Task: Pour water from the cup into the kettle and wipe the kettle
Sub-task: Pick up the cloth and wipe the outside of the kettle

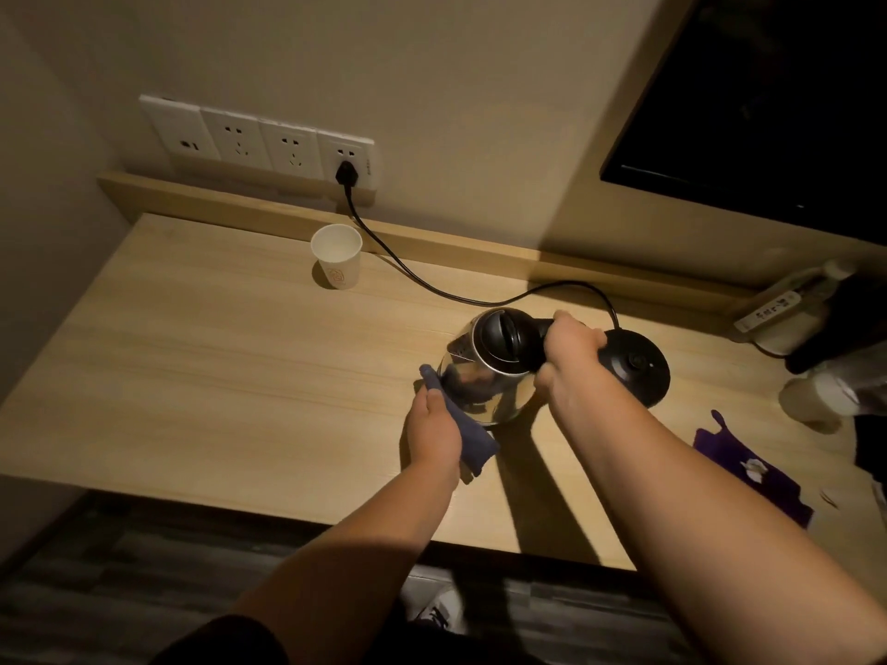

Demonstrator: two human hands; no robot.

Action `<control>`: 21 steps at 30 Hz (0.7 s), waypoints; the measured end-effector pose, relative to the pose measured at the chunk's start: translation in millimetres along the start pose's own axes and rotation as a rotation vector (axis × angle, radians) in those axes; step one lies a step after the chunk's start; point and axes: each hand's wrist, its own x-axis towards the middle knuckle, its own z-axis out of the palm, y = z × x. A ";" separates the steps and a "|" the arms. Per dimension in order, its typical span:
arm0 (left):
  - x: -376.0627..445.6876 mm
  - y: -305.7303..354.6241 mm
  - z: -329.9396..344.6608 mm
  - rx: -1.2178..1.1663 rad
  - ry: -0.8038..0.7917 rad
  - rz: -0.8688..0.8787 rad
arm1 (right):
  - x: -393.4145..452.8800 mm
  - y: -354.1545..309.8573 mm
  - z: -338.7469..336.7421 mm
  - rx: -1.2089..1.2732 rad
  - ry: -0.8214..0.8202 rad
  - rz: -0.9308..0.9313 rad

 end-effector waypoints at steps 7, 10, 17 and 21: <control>12.3 31.0 -29.4 -0.025 -0.022 0.073 | 17.0 -3.1 -59.4 -0.873 -0.112 -0.623; 10.5 34.6 -33.4 -0.023 -0.020 0.101 | 18.3 -14.2 -53.8 -1.233 -0.440 -0.973; 3.0 43.8 -35.3 -0.010 0.001 0.156 | 23.4 -10.7 -45.7 -1.375 -0.406 -0.892; -2.7 51.2 -38.5 0.024 -0.002 0.225 | 18.2 12.0 -39.5 -1.251 -0.311 -0.850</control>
